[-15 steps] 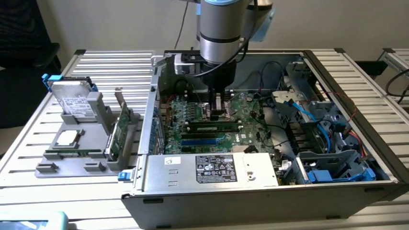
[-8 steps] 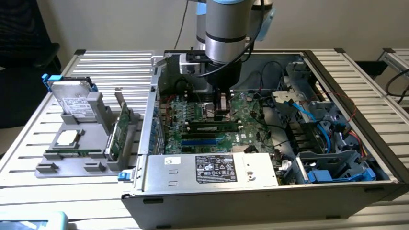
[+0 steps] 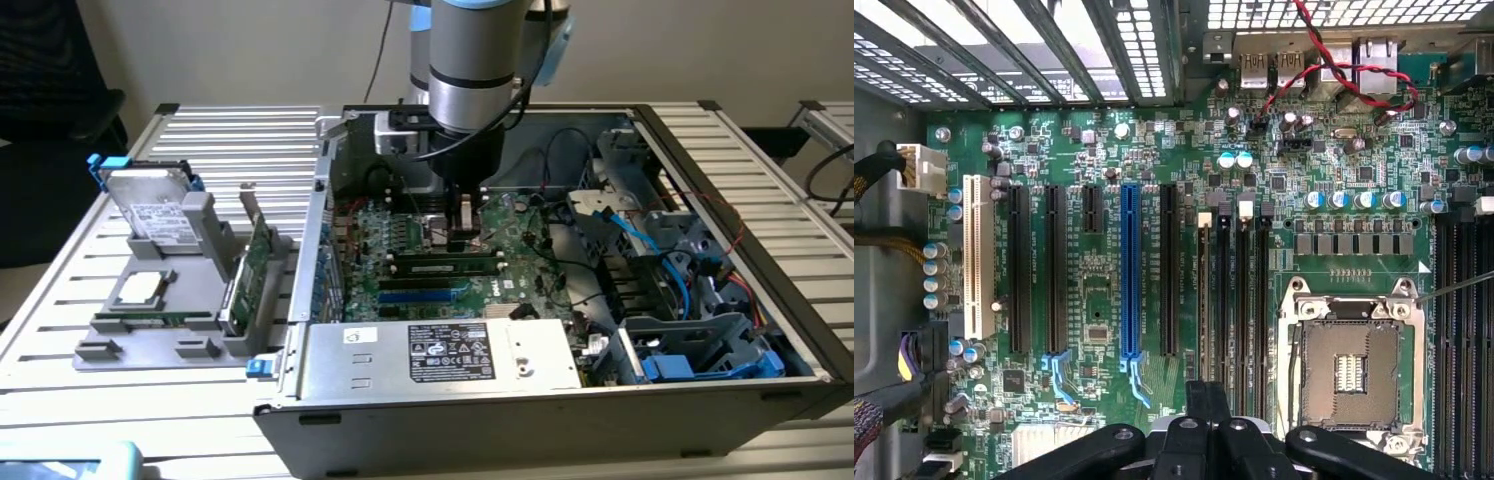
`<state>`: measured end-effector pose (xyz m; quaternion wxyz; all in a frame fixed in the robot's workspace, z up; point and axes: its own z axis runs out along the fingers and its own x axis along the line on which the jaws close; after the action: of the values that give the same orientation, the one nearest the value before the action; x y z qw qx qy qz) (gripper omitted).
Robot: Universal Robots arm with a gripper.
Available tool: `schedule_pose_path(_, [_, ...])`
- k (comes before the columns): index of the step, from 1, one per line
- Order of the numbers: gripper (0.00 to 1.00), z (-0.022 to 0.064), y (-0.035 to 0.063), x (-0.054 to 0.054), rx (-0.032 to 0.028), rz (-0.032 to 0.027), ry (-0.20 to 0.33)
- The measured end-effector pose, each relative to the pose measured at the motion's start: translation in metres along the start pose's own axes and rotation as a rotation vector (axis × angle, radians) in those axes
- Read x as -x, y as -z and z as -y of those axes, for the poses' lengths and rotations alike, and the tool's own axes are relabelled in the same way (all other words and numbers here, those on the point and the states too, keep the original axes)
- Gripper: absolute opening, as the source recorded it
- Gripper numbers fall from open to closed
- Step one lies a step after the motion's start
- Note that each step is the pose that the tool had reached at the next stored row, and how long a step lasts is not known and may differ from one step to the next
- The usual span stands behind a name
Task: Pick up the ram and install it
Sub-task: 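Press down the ram until it locks into place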
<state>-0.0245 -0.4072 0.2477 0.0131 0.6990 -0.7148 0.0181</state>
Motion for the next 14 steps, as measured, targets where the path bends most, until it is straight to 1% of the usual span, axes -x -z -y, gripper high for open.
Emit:
schedule_pose_path(2, [0.11, 0.0000, 0.0000, 0.0000, 0.0001, 0.0000, -0.002])
schedule_pose_path(3, [0.11, 0.0000, 0.0000, 0.0000, 0.0006, -0.0001, -0.013])
schedule_pose_path(14, [0.11, 0.0000, 0.0000, -0.0001, 0.0064, -0.0012, -0.153])
